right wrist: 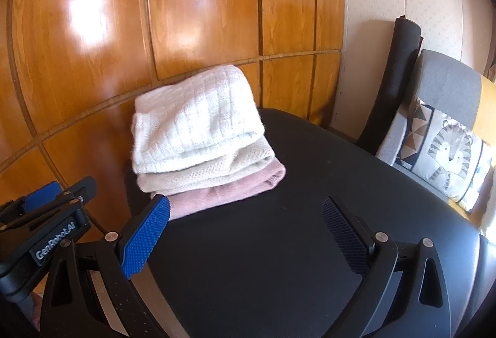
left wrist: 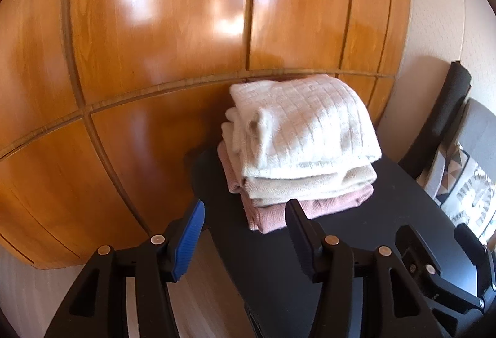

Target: Fold clothes

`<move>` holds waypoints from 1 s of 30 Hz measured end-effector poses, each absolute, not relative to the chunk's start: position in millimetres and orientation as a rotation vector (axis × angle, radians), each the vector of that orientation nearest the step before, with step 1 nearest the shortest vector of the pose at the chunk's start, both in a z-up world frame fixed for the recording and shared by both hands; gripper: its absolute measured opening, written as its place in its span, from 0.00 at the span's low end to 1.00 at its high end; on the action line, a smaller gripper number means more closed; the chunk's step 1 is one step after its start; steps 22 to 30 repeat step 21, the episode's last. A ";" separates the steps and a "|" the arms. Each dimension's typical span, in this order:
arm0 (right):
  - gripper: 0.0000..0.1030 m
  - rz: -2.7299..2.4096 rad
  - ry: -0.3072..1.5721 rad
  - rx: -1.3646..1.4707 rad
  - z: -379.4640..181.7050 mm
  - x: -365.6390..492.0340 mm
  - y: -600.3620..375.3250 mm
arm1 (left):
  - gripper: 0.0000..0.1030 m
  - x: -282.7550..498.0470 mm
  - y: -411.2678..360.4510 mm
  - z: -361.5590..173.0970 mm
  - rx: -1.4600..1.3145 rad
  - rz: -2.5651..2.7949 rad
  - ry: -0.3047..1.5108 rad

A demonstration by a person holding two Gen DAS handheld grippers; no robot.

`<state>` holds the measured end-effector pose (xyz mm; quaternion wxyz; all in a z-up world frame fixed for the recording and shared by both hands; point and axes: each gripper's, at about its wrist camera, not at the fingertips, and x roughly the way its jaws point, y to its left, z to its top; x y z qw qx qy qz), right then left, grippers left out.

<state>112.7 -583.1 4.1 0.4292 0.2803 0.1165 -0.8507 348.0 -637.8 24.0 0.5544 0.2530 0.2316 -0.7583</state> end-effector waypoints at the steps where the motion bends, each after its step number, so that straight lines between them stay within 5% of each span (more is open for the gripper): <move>1: 0.97 -2.122 0.288 0.694 4.7 113.9 -582.9 | 0.55 350.1 -637.9 23.9 0.585 -1.791 0.551; 30: 0.97 -2.123 0.285 0.696 5.6 114.0 -579.5 | 0.55 349.4 -632.9 15.8 0.547 -1.862 0.545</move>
